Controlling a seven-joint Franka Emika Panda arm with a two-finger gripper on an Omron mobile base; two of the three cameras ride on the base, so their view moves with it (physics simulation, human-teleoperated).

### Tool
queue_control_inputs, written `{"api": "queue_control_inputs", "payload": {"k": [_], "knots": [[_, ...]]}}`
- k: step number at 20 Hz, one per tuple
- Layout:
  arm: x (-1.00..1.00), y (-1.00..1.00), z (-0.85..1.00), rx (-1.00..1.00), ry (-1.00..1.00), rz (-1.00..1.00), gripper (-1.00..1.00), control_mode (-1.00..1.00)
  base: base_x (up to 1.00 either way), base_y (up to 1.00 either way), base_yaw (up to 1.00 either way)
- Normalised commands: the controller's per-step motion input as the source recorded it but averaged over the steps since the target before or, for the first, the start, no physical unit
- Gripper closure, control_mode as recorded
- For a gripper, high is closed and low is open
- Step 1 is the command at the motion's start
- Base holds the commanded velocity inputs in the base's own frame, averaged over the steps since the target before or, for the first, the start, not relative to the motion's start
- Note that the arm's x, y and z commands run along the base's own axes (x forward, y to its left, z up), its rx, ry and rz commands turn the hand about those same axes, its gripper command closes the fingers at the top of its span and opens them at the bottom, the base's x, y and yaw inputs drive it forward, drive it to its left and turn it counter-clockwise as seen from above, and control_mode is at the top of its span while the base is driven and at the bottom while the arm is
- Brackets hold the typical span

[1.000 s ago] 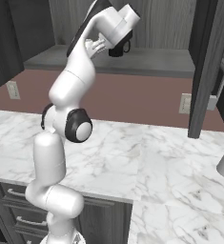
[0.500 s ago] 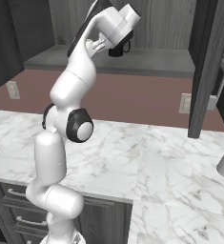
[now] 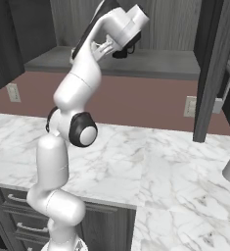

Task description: Pick the mug on the counter and place it in the cabinet with the handle facing the right, like the mugs already inside.

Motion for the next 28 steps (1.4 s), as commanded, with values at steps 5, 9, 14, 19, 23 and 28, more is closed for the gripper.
{"api": "queue_control_inputs", "payload": {"k": [5, 9, 14, 19, 23, 28], "knots": [[-0.05, -0.03, 0.05, -0.01, -0.01, 0.0, -1.0, -1.0, 0.0, 0.0, 0.0], [-0.39, 0.07, 0.03, -0.01, -0.06, -0.1, -1.0, -1.0, 0.0, 0.0, 0.0], [-0.63, 0.03, 0.0, 0.0, -0.01, -0.17, -1.0, -1.0, 0.0, 0.0, 0.0], [-0.84, 0.12, -0.09, 0.0, -0.02, -0.22, -1.0, -1.0, 0.0, 0.0, 0.0], [-0.79, 0.29, -0.18, 0.0, -0.05, -0.26, -1.0, -1.0, 0.0, 0.0, 0.0], [-0.82, 0.29, -0.18, 0.0, -0.01, -0.23, -1.0, -1.0, 0.0, 0.0, 0.0]]}}
